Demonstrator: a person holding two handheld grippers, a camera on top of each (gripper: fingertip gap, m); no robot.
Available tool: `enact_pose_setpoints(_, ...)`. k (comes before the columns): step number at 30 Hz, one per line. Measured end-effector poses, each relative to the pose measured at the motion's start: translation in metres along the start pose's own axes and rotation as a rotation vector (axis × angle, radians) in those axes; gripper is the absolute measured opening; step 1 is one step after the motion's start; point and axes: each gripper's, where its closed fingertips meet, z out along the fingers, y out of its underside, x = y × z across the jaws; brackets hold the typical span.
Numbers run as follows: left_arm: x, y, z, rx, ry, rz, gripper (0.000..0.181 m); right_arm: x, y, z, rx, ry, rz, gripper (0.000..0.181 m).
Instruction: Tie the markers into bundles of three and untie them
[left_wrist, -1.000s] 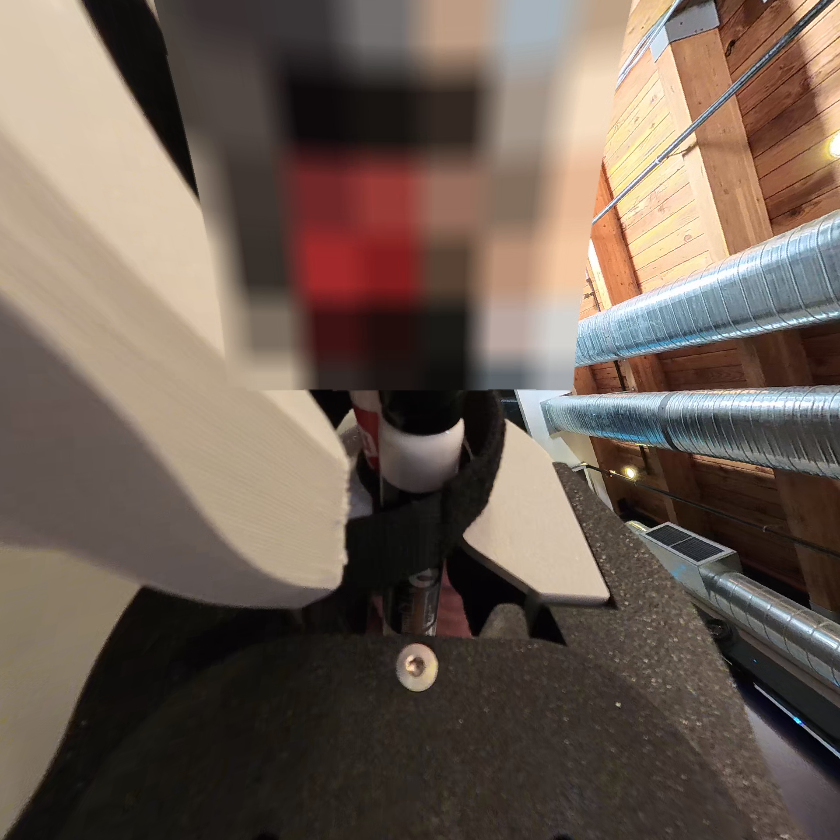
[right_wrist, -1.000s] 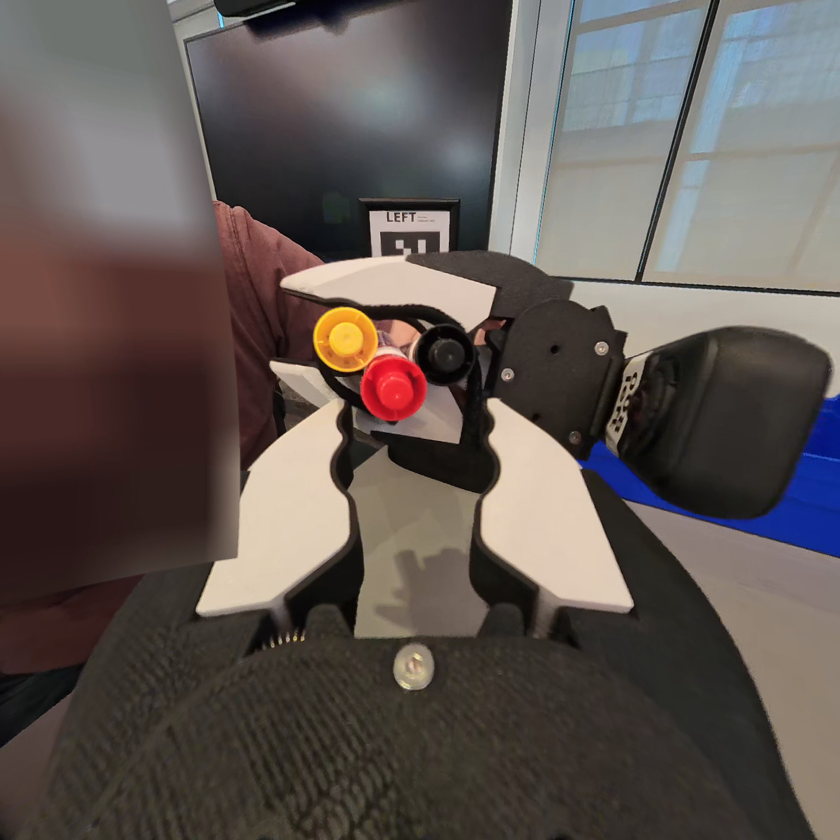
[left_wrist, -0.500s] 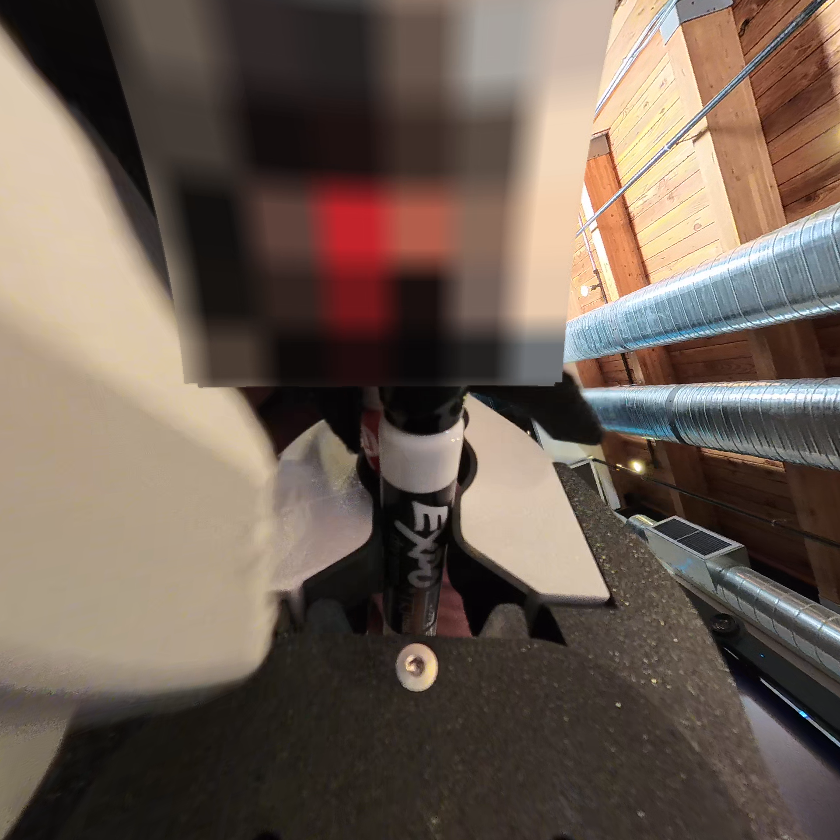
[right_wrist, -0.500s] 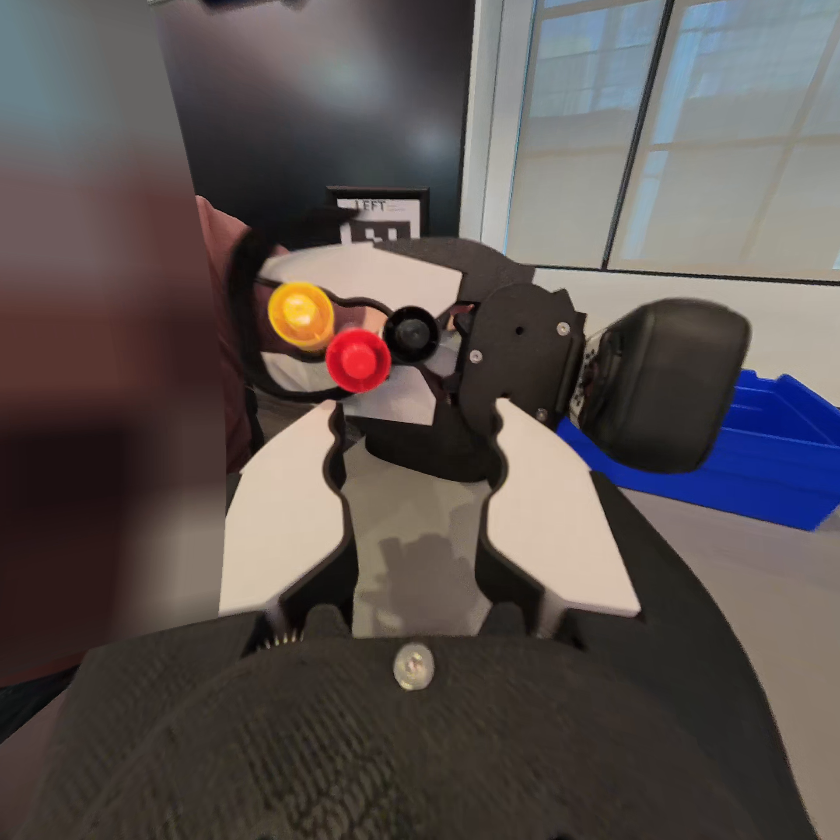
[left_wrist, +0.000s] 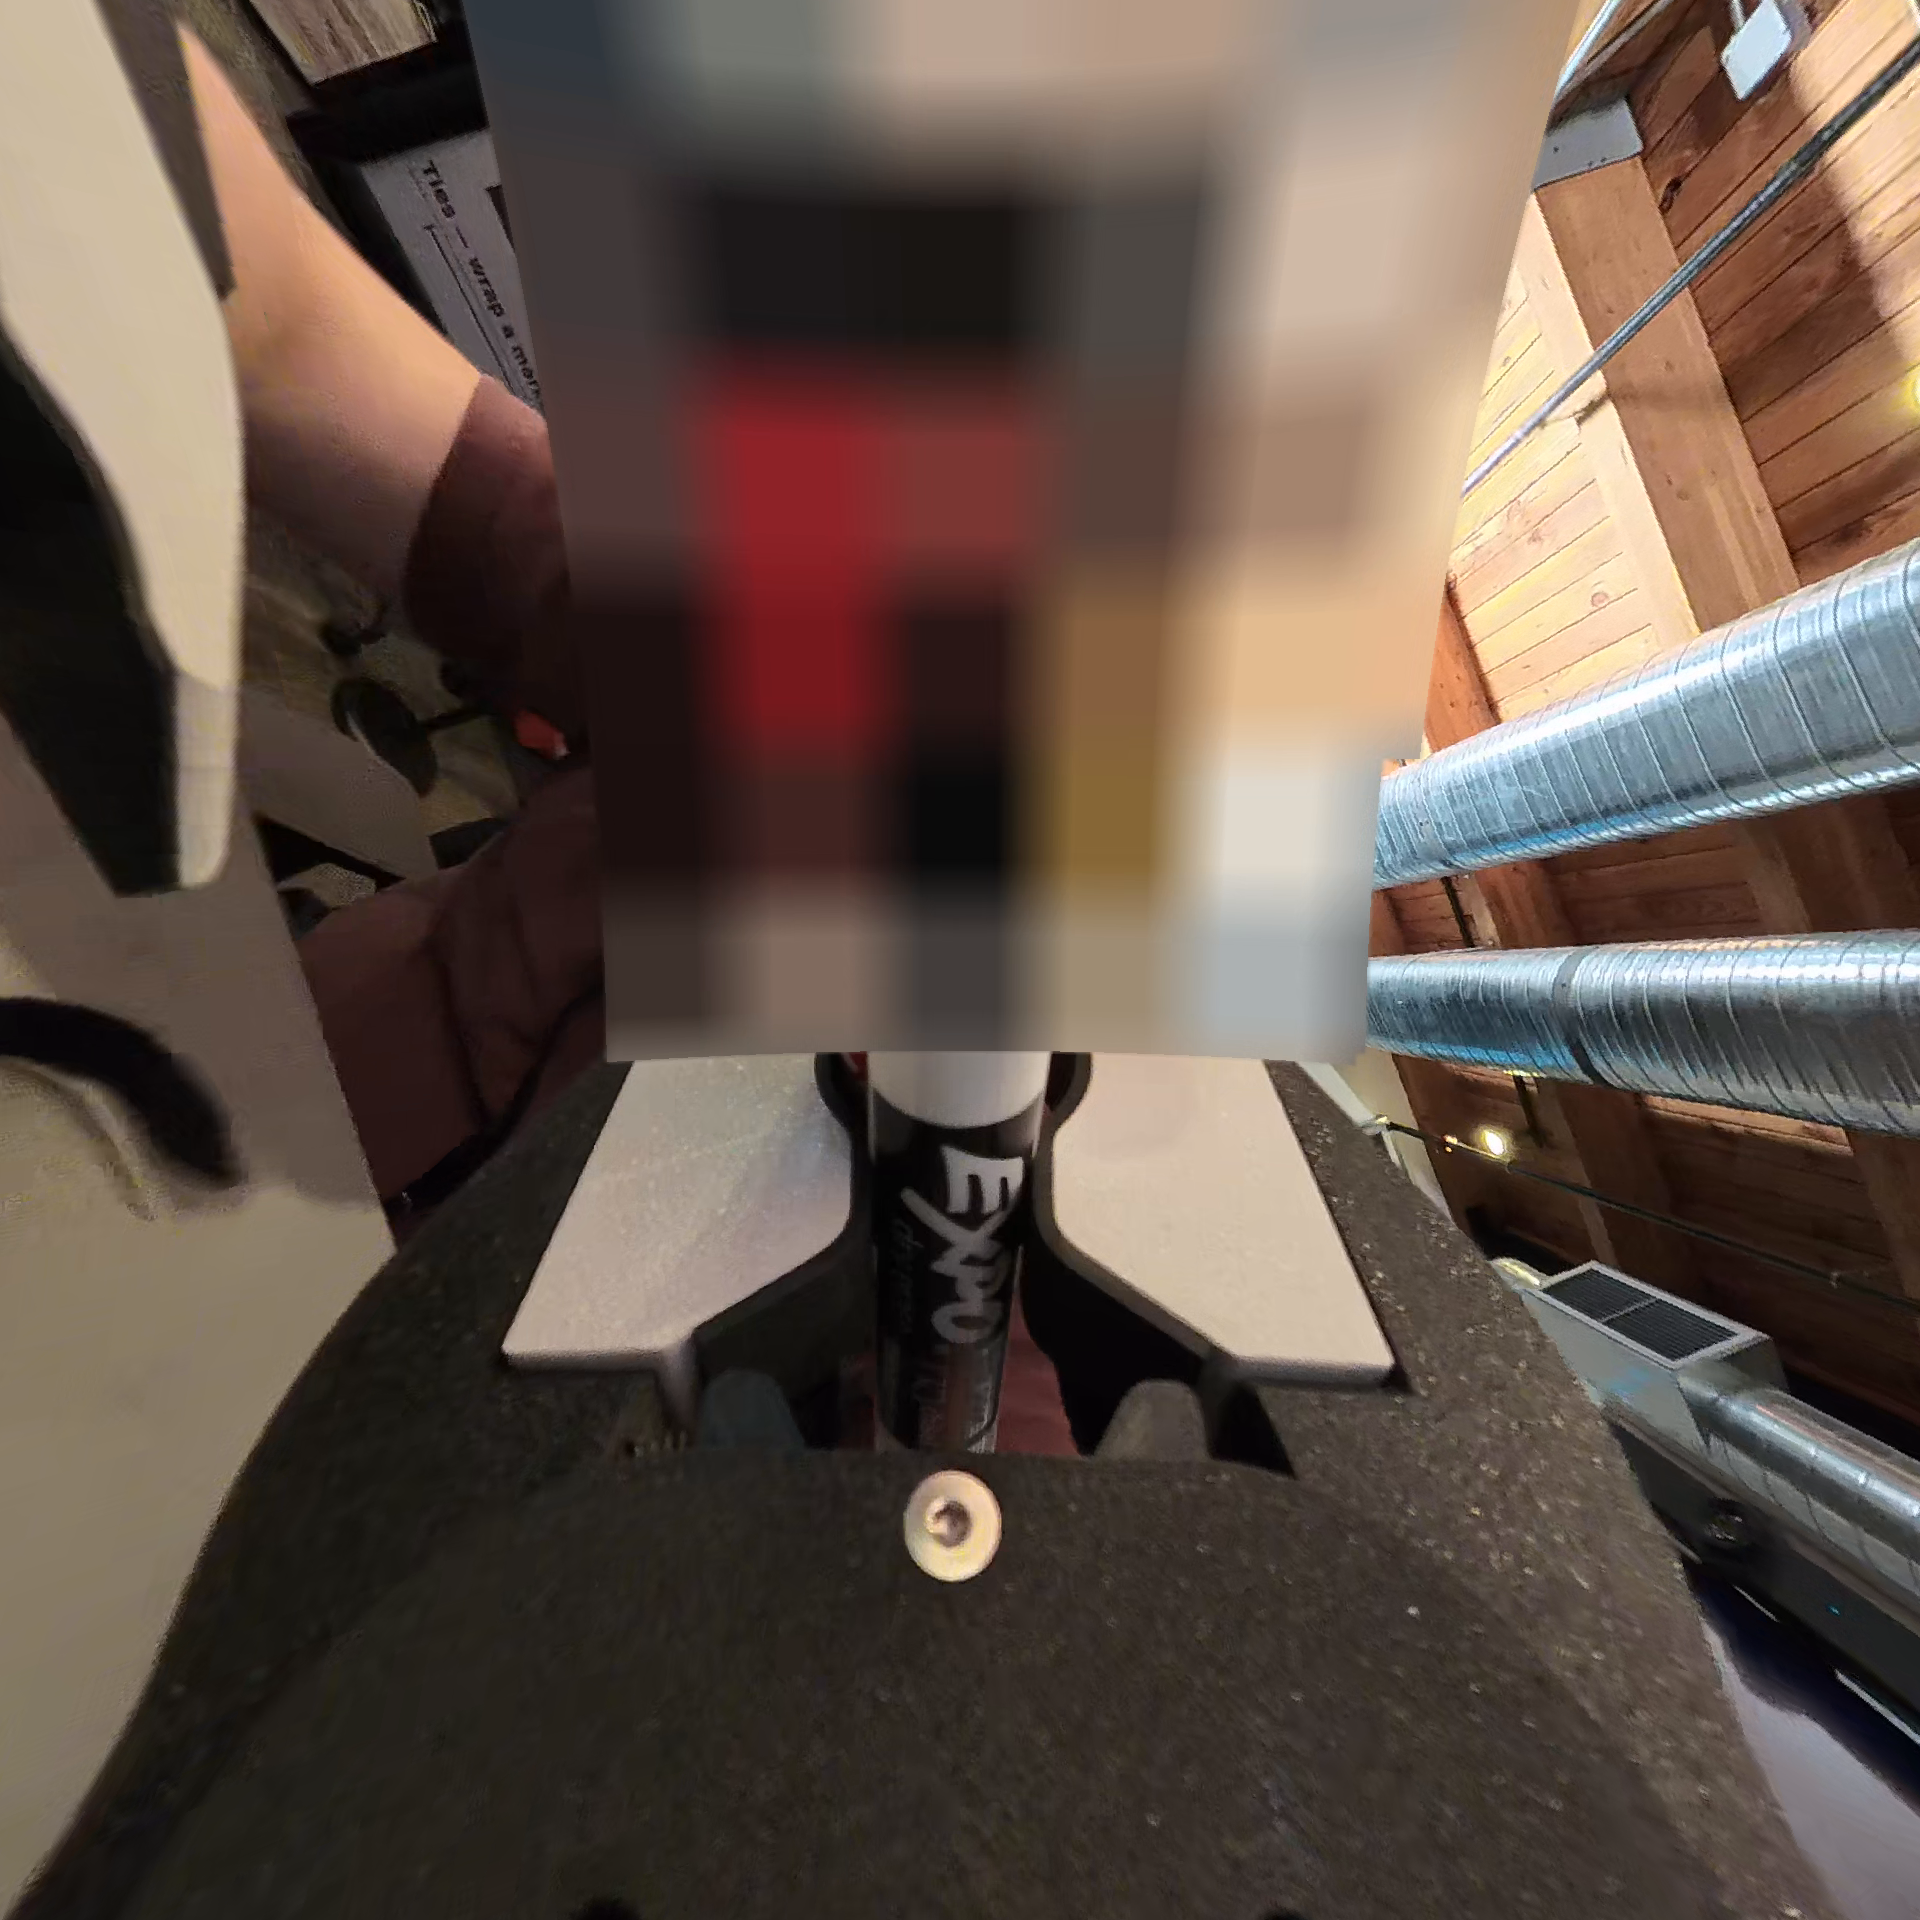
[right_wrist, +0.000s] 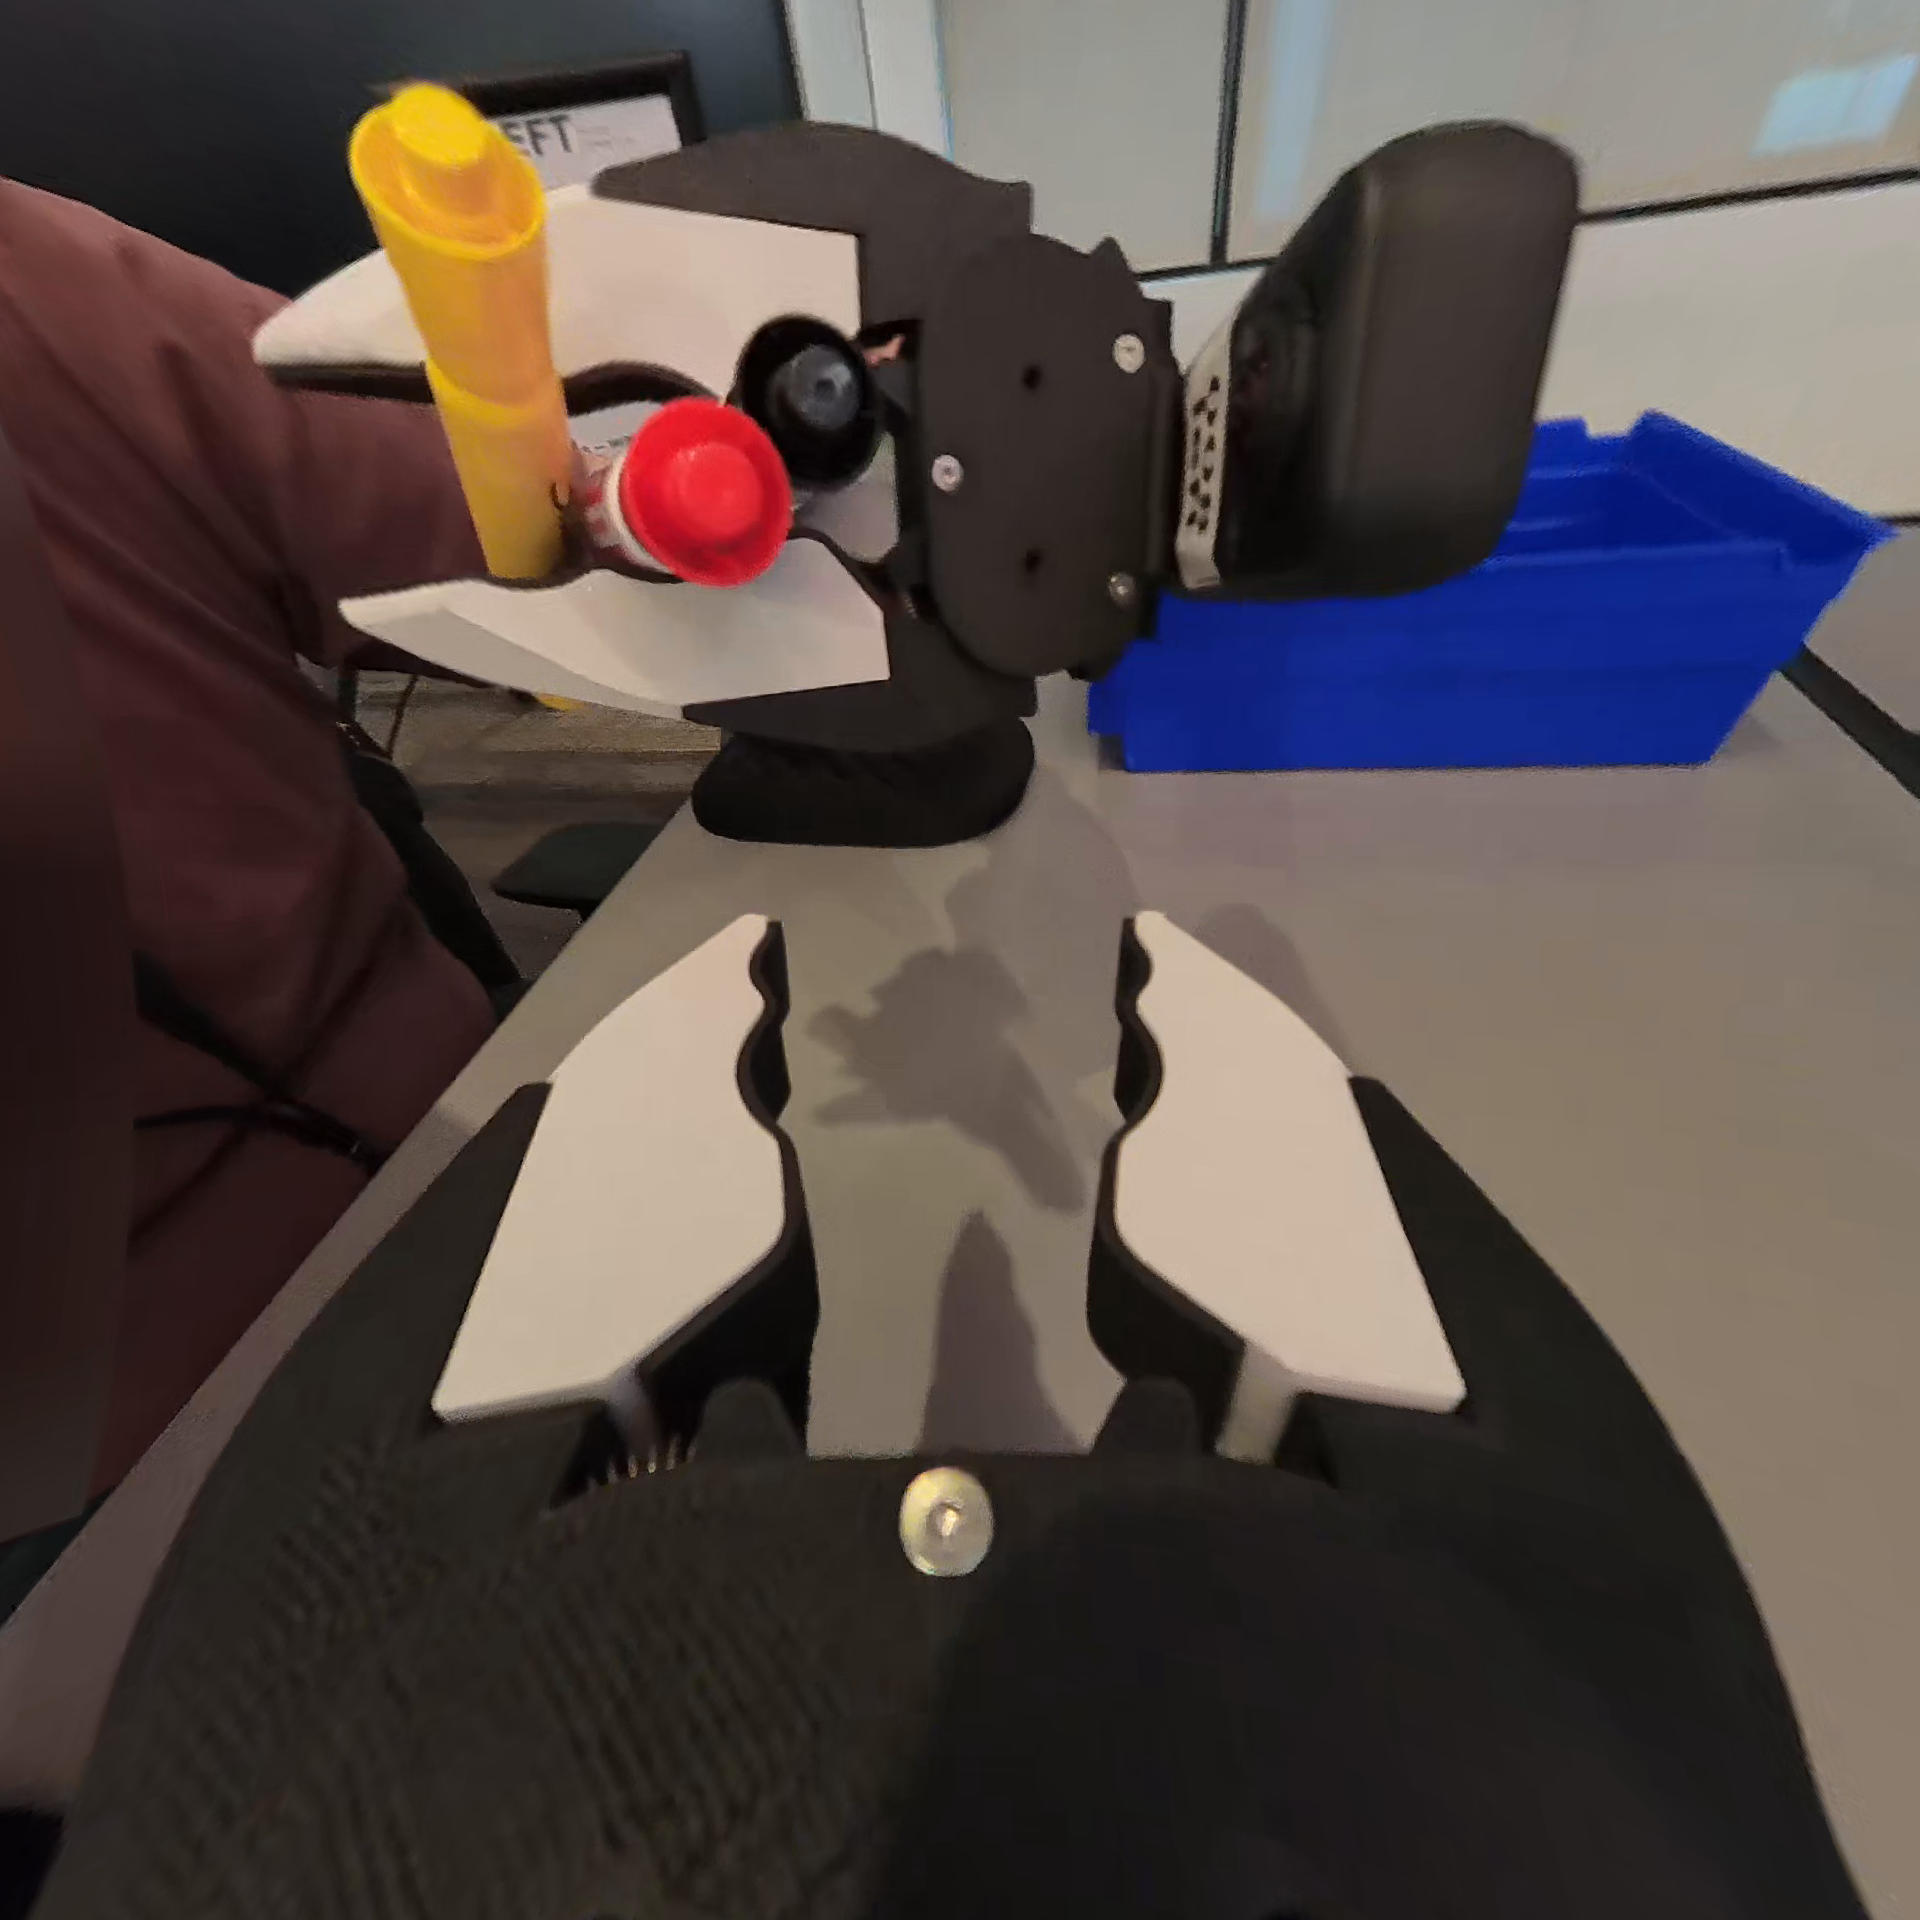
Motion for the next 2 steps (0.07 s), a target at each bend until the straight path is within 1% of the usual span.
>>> enact_pose_setpoints(1,-0.0058,0.0018,-0.0032,0.001,-0.02,-0.017,0.03,0.0029,0.0038,0.0002,-0.01,0.009,0.015,0.062)
enact_pose_setpoints(2,-0.0126,0.0029,-0.0071,0.007,-0.038,-0.041,0.029,0.005,0.0077,0.0009,-0.026,0.016,0.028,0.062)
